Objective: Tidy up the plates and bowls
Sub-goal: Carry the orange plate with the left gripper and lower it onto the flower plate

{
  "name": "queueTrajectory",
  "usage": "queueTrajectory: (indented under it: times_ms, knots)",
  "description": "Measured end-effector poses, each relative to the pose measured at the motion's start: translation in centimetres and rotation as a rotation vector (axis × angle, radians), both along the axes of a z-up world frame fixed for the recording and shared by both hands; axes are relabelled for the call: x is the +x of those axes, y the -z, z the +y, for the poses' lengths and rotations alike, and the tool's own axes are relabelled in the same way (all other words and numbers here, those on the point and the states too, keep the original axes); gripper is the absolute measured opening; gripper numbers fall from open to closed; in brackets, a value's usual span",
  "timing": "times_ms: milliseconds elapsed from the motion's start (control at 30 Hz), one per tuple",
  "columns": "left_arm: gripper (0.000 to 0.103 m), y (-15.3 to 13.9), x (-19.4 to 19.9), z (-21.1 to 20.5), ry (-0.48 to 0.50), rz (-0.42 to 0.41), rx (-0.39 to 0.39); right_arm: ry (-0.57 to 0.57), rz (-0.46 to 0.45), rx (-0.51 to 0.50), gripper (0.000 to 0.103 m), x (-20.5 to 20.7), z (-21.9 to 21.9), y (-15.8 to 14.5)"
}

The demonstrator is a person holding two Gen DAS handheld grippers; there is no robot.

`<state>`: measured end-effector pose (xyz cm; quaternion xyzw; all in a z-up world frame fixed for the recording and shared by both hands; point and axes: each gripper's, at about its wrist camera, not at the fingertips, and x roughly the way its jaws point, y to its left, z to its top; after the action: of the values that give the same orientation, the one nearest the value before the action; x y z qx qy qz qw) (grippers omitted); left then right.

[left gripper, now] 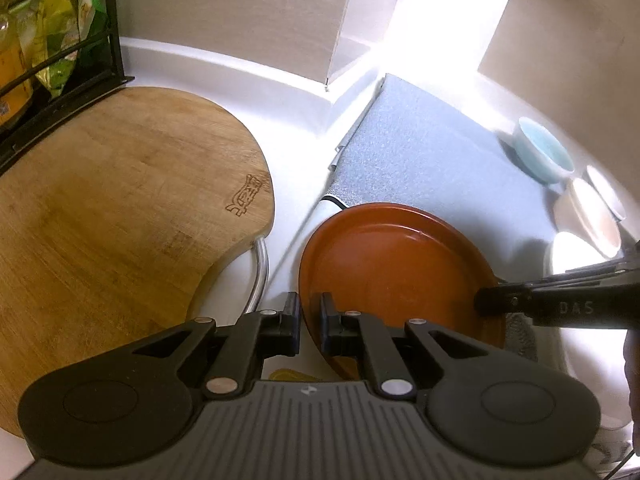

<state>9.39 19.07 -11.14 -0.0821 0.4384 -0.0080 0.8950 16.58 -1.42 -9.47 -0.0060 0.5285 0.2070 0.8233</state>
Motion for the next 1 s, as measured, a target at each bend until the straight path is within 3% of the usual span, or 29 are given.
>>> queueTrajectory:
  times_ms: [467,767,1000]
  knots:
    - [0.01,-3.7,-0.9,-1.4,0.055,-0.085,-0.021,0.026,-0.116,0.048,0.011,-2.4,-2.2,-4.3]
    - [0.01,-5.5,-0.1,-9.3,0.203,-0.128,0.012,0.182,-0.158,0.096,0.011,-4.8,-9.8,-5.4]
    - [0.01,-5.3,0.7,-16.1,0.321,-0.109,0.038,0.289,-0.159,0.103,0.011,-7.1,-16.7,-5.2]
